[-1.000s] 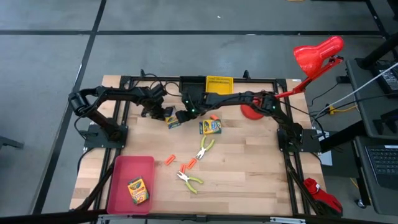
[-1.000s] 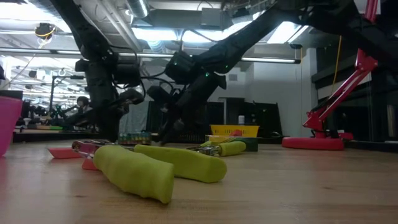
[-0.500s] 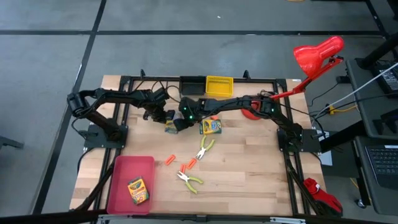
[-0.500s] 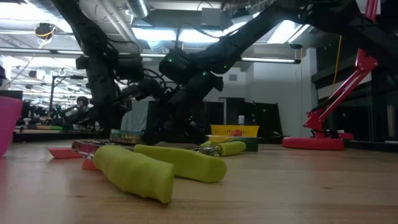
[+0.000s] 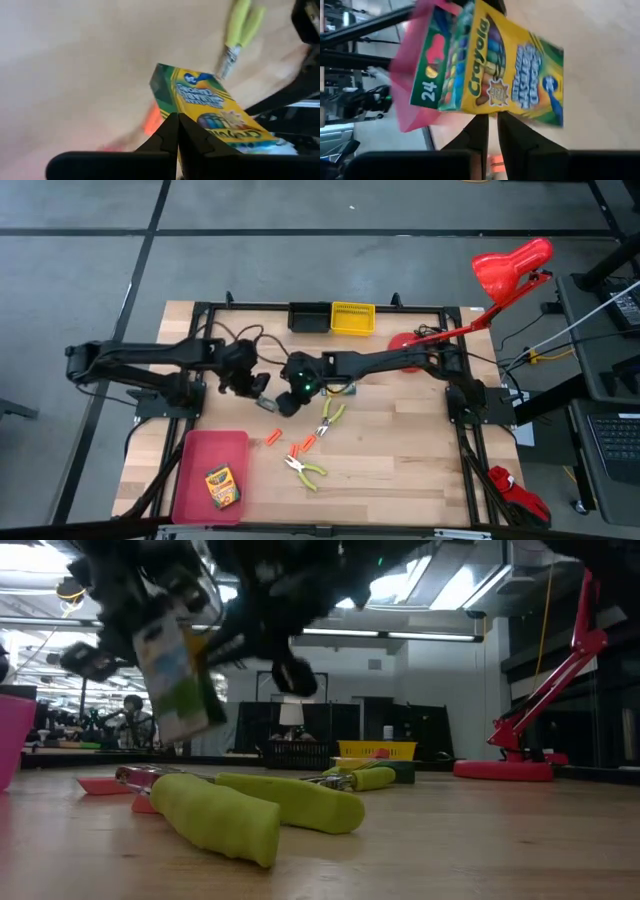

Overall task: Pick & Place School Supplies
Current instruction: Put the crayon box into the red bin

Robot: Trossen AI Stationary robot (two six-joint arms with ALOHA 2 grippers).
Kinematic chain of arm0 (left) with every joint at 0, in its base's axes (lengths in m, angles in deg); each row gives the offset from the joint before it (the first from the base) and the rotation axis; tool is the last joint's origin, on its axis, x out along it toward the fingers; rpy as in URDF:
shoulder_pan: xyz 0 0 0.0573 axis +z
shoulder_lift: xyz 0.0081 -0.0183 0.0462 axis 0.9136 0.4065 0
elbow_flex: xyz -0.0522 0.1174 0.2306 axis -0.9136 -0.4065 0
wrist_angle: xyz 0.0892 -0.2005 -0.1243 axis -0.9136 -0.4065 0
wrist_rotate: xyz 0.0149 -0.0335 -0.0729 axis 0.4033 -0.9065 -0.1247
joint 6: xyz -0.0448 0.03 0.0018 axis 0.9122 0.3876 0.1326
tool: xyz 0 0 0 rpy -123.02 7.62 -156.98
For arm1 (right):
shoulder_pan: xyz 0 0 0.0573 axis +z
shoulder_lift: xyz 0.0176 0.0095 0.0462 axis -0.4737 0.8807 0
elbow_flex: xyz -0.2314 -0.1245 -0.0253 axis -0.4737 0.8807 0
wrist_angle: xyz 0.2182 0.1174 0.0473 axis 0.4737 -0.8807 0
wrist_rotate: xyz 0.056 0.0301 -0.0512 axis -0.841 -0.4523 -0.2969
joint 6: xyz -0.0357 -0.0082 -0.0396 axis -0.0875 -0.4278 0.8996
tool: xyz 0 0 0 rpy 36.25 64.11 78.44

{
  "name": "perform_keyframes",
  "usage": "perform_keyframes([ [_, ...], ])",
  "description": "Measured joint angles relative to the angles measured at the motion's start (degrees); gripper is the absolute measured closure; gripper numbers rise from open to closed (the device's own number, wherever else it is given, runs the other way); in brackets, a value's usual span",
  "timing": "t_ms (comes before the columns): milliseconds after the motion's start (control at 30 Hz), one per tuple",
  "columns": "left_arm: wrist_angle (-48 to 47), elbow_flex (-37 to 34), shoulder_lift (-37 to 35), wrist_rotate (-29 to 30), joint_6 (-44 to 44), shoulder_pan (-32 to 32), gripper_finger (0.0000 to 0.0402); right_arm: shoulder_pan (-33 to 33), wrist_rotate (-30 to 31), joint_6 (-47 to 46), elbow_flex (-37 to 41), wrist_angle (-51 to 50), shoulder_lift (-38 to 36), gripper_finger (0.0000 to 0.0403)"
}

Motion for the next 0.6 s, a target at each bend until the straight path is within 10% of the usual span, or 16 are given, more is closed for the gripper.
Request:
perform_keyframes([
  [600, 2.25, 1.61, -5.07, 8.57, 20.42, -18.58, 0.04, 4.07, -1.59, -2.83, 0.07, 3.19, -1.96, 0.0364],
])
